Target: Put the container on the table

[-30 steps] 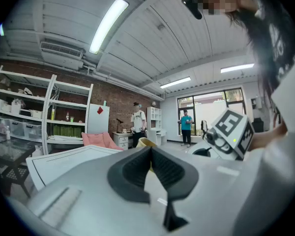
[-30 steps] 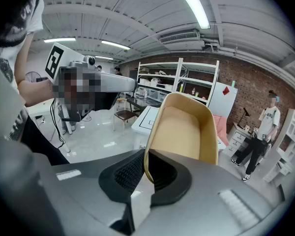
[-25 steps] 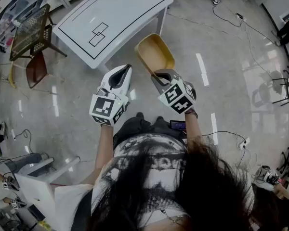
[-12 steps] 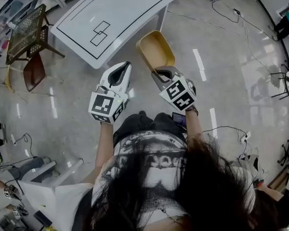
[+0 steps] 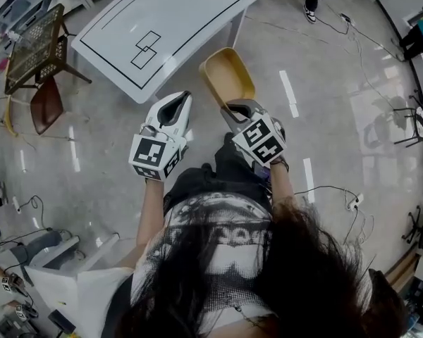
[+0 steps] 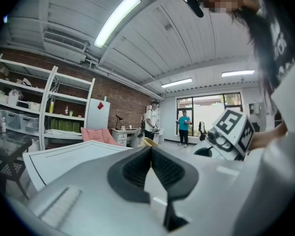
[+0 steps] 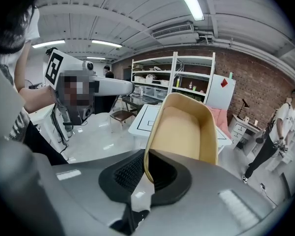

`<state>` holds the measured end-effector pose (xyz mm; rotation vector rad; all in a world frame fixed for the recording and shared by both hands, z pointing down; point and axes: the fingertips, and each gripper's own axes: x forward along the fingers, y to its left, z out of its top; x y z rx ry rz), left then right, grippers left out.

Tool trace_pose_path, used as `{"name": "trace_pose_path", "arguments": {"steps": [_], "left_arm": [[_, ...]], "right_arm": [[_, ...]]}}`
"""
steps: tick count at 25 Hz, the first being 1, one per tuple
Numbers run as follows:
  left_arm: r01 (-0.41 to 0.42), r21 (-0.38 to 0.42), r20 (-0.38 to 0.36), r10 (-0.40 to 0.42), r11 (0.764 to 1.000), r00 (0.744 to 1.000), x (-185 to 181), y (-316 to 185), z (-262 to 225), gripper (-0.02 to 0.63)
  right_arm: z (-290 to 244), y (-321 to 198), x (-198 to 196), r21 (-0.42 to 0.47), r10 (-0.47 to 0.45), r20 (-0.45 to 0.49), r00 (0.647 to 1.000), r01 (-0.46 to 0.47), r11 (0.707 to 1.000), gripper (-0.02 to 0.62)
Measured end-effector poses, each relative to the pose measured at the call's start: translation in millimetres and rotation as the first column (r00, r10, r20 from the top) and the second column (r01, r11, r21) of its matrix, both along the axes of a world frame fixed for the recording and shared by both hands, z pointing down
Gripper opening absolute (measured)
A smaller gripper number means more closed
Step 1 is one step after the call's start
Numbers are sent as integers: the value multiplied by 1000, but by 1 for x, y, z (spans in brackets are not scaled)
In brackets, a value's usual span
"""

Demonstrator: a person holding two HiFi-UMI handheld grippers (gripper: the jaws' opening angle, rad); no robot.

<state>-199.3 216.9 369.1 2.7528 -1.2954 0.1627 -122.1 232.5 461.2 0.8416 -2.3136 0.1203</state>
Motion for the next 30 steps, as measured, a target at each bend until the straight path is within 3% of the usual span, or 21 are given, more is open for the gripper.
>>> {"name": "trace_pose_path", "arguments": {"steps": [7,13,23,30], "left_arm": [[11,-8,20,-11,1000,1000,19,-43,6,0],[44,-14,35,-44,999,998,46,-113,13,0],[77,8,36,-77,997,996,127,-225,0,0],[117,3,64,-117,993,991,164,-278,3,0]], "right_arm": [[10,-48,17,-9,-14,18,1000,14,1000,25],[20,-121,47,-18,-39,23,999,40,999,25],[16,-231,113,-4,-127,22,992,127,992,25],[22,-285,147,-12,-178,36,983,178,984,25]]}}
